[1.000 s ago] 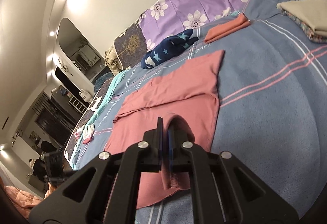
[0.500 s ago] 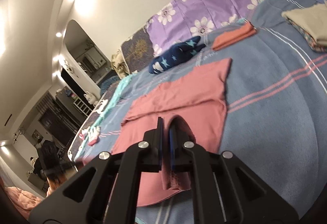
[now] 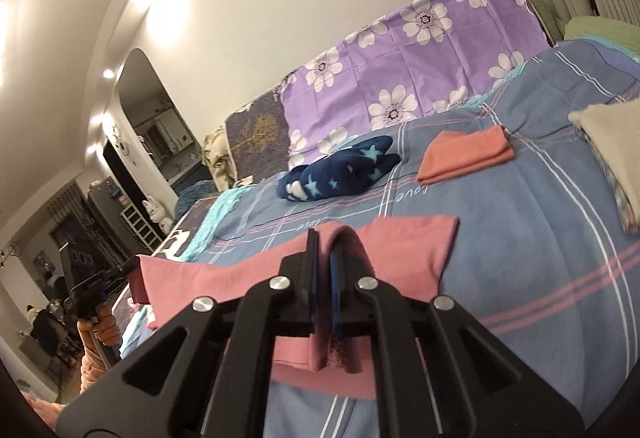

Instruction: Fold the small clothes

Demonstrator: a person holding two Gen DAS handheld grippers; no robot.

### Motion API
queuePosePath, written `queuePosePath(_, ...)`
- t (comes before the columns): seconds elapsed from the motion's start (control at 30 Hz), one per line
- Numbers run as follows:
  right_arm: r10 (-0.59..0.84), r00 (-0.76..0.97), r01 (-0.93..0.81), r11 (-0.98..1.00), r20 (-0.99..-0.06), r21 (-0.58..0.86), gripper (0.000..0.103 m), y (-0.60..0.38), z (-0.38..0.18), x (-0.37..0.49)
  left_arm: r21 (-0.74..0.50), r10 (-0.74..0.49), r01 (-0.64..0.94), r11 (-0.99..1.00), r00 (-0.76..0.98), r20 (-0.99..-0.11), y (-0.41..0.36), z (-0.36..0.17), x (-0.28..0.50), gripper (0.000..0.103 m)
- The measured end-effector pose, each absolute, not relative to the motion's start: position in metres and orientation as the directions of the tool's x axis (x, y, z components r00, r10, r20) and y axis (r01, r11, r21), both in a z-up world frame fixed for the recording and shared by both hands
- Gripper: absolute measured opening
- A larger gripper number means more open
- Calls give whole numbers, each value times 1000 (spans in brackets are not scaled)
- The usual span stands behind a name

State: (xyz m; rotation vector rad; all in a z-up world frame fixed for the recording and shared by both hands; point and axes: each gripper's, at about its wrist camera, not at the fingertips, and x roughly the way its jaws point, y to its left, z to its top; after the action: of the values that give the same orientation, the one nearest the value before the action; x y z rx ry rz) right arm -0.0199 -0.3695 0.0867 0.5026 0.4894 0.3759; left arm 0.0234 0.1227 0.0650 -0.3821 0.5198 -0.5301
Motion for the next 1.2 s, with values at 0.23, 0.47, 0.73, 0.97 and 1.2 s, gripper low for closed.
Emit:
queuePosePath(0.23, 410, 773, -127, 848, -485, 515, 5, -365, 52, 64, -509, -531, 269, 818, 694, -486, 120, 17, 116, 2)
queuePosePath(0.47, 405, 670, -10, 843, -622, 537, 5, -366, -29, 127, -514, -494, 165, 842, 621, -609, 120, -47, 169, 2)
queuePosePath(0.73, 439, 626, -3, 828, -645, 560, 14, -374, -53, 129, -532, -505, 140, 835, 579, -640, 124, -66, 173, 9)
queuePosePath(0.97, 427, 602, -63, 867, -675, 493, 17, -368, -42, 97, -466, -481, 183, 866, 559, -675, 115, -61, 143, 8)
queuePosePath(1.2, 491, 658, -109, 812, -571, 574, 6, -370, -11, 104, -517, -542, 233, 823, 592, -597, 110, -27, 141, 1)
